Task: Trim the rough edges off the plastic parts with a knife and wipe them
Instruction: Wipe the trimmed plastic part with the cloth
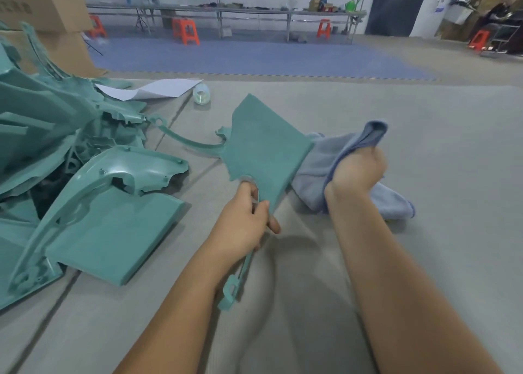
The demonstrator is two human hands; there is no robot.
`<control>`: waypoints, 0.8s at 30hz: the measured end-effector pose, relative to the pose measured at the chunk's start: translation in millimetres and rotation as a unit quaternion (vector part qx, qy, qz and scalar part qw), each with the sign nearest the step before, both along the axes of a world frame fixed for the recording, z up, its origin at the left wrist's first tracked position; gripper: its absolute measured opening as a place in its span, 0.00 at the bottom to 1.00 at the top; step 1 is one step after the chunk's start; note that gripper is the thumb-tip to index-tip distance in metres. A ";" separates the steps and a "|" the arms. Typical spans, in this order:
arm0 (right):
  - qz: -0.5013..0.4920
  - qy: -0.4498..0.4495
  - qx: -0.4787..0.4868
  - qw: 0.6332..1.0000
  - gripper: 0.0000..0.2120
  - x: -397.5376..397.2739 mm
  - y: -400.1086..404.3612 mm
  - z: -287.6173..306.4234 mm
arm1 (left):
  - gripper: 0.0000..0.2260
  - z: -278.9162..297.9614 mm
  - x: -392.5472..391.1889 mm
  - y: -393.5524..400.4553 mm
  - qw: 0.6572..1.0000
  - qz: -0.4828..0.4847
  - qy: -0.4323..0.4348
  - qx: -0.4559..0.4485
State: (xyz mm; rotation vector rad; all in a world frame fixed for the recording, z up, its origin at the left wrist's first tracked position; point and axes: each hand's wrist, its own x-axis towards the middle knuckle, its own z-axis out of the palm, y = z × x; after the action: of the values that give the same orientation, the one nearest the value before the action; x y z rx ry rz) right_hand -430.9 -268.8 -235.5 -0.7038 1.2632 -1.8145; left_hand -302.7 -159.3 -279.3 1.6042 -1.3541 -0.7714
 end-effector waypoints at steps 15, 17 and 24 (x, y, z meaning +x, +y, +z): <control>0.333 0.556 -0.249 0.719 0.14 10.9 15.4 -34.3 | 0.22 -11.6 9.7 -4.2 0.989 -0.035 -0.142 -0.004; 0.312 0.573 -0.228 0.723 0.18 14.8 6.5 -32.2 | 0.18 -11.7 7.8 -5.1 0.982 -0.035 -0.183 -0.009; 0.315 0.582 -0.207 0.721 0.20 30.7 11.5 -39.3 | 0.15 -10.5 9.8 -5.9 0.992 -0.035 -0.124 0.006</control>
State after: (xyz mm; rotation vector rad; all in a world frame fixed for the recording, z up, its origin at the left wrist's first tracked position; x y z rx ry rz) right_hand -400.2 -257.4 -274.8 -2.4428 1.0129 -0.9470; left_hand -293.0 -165.2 -289.8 1.7139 -1.5912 -0.6369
